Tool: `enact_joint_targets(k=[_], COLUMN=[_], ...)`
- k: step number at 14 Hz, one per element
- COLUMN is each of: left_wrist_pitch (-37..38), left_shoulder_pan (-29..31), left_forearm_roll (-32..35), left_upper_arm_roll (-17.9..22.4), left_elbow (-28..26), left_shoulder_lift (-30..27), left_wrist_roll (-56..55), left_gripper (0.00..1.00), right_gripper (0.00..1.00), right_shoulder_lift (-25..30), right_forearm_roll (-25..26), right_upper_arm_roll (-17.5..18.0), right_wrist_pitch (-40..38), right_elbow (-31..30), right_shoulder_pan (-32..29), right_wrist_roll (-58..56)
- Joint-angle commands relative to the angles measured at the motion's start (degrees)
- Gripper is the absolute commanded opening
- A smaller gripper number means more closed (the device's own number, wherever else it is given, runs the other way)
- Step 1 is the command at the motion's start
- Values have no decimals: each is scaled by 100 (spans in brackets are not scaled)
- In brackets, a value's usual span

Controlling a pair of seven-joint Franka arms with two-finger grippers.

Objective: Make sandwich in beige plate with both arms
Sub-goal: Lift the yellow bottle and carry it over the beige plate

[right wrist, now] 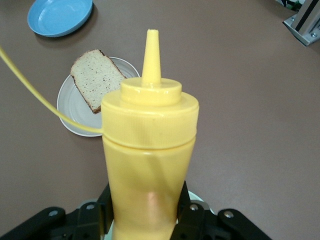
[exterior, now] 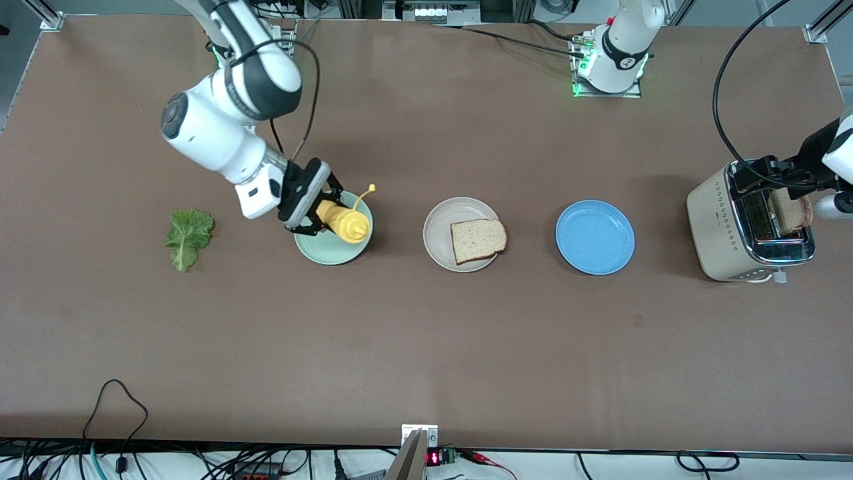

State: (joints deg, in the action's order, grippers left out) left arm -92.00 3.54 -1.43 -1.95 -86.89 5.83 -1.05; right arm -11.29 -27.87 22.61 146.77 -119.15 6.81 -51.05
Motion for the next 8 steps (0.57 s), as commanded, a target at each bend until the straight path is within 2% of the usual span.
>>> enact_joint_targets(k=[1, 4, 6, 8], left_wrist_pitch=[-55, -55, -55, -46], left_shoulder_pan=[32, 32, 41, 41], left_forearm_roll=[64, 64, 64, 64], left_upper_arm_roll=[-16, -16, -7, 2], left_elbow=[-56, -56, -56, -56], left_shoulder_lift=[-46, -46, -46, -38], left_wrist_roll=[43, 43, 43, 43], left_gripper=[100, 100, 100, 100], right_gripper=[0, 0, 0, 0], right_shoulder_lift=[39, -162, -565, -952], right_forearm_roll=[972, 2404, 3432, 4041], right_upper_arm_roll=[-3, -3, -20, -29], right_wrist_pitch=[-26, -209, -787, -1202], right_elbow=[190, 435, 1022, 1559], right_shoulder_pan=[452, 926, 1321, 1586], right_wrist_roll=[1365, 2850, 3904, 4479])
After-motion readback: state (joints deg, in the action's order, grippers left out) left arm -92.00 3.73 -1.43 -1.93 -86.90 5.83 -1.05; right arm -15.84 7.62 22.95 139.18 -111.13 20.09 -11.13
